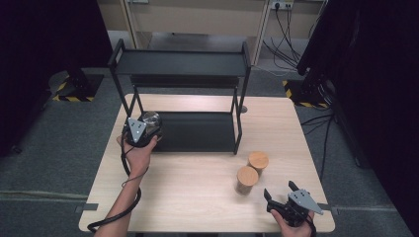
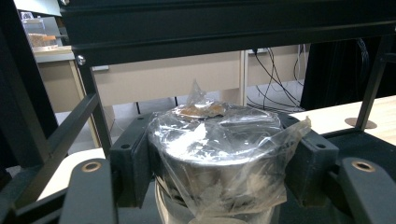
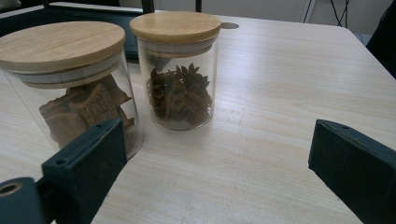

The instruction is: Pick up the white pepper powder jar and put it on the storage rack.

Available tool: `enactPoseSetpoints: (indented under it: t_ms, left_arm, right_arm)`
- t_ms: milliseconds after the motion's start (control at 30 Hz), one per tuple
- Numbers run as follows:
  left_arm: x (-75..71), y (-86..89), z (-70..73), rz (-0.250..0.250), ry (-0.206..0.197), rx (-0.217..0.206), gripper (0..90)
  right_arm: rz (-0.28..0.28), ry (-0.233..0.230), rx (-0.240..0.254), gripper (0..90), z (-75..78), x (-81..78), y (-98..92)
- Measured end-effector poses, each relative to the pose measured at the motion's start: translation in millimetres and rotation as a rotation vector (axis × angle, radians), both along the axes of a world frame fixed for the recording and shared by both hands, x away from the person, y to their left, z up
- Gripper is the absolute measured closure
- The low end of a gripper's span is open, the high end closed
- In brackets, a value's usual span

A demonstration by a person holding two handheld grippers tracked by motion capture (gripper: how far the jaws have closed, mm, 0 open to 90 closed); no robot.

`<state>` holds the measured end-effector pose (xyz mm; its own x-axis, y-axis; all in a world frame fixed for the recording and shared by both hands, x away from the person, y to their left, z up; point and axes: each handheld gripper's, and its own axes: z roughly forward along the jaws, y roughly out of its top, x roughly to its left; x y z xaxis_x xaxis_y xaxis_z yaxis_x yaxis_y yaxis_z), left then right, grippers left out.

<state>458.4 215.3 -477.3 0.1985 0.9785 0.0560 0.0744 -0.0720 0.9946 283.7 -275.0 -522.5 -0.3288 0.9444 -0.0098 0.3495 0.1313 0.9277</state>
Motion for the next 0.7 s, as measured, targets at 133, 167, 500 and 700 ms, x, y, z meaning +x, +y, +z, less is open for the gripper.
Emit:
enactPoseSetpoints:
  t_ms: [133, 167, 500, 700]
  left_arm:
    - [2.9, -0.7, -3.8, 0.004, 0.007, 0.006, 34.5]
    - [3.3, -0.9, -4.8, 0.004, 0.01, 0.01, 34.5]
    - [7.7, -2.5, -15.6, -0.001, 0.028, 0.014, 34.5]
    - [8.9, -2.5, -21.8, 0.0, 0.041, 0.016, 34.5]
  right_arm:
    - [0.002, -0.001, -0.001, 4.7, 0.0, -0.2, 0.2]
    - [0.002, -0.001, -0.001, 4.7, 0.0, -0.2, 0.2]
    - [0.003, 0.0, -0.001, 4.7, 0.0, 0.0, 0.1]
    - [0.003, -0.001, -0.001, 4.7, 0.0, -0.2, 0.2]
